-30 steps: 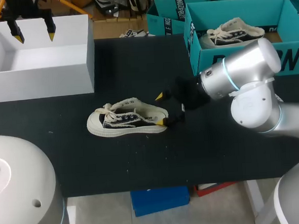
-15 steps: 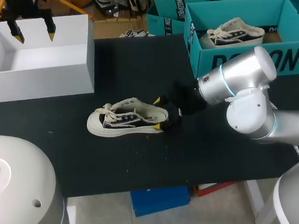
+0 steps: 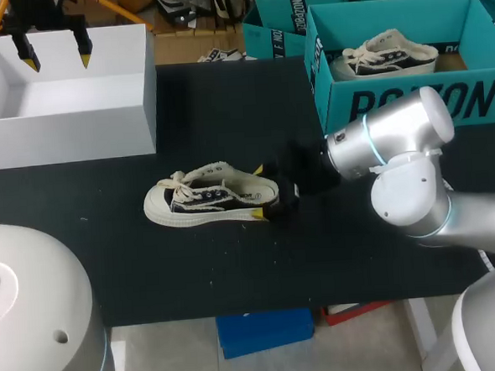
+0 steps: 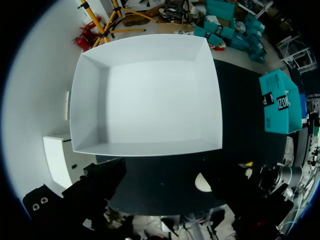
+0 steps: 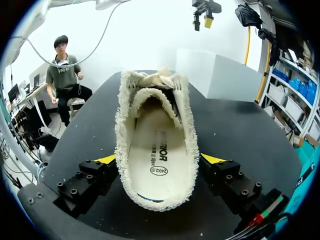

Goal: Take the shoe out of the shoebox, open the shoe tongue, remove and reinsert the insole, then place the shoe into the shoebox

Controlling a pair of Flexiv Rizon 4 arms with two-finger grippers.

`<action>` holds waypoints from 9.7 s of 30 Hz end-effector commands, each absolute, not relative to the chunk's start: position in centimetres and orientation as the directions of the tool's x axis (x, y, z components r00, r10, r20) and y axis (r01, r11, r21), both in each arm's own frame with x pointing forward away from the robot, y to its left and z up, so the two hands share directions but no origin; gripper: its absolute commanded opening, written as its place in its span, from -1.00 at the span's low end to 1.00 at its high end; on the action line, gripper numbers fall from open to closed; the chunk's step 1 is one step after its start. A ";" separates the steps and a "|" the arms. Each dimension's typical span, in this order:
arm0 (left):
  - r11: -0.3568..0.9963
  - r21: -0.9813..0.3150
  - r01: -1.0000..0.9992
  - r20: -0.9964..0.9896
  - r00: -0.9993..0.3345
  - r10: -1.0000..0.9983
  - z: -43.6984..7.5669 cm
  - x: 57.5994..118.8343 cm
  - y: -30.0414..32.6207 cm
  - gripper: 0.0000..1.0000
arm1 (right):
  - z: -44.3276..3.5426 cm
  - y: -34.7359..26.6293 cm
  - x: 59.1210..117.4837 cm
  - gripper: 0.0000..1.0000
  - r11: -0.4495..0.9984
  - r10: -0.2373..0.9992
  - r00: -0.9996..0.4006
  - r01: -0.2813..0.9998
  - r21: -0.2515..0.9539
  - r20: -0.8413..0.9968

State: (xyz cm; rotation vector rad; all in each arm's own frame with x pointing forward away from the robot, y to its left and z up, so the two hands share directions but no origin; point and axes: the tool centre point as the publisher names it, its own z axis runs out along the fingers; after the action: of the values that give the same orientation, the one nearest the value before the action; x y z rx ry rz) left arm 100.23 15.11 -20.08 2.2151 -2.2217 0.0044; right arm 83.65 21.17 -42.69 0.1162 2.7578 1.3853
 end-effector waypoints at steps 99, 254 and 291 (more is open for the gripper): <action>0.052 0.112 -0.992 -0.142 -0.068 -0.988 -24.7 81.8 -6.5 1.00 | -43.3 21.3 83.7 -1.00 0.624 0.105 -0.994 0.070 0.778 0.005; -0.122 0.083 -0.989 -0.177 0.106 -0.978 -32.7 82.6 -1.8 -1.00 | -43.3 21.3 83.7 -1.00 0.624 0.105 -0.994 0.070 0.778 0.005; 0.029 0.201 -0.979 -0.088 -0.047 -0.995 -31.0 82.3 -1.8 1.00 | -43.3 21.3 83.7 -1.00 0.624 0.105 -0.994 0.070 0.778 0.005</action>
State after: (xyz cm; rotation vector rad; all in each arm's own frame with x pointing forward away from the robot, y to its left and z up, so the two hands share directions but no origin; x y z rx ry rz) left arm 82.74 -2.35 -31.55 2.1196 -2.1903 -0.3464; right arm 83.61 21.34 -43.26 0.1500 2.7928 1.3357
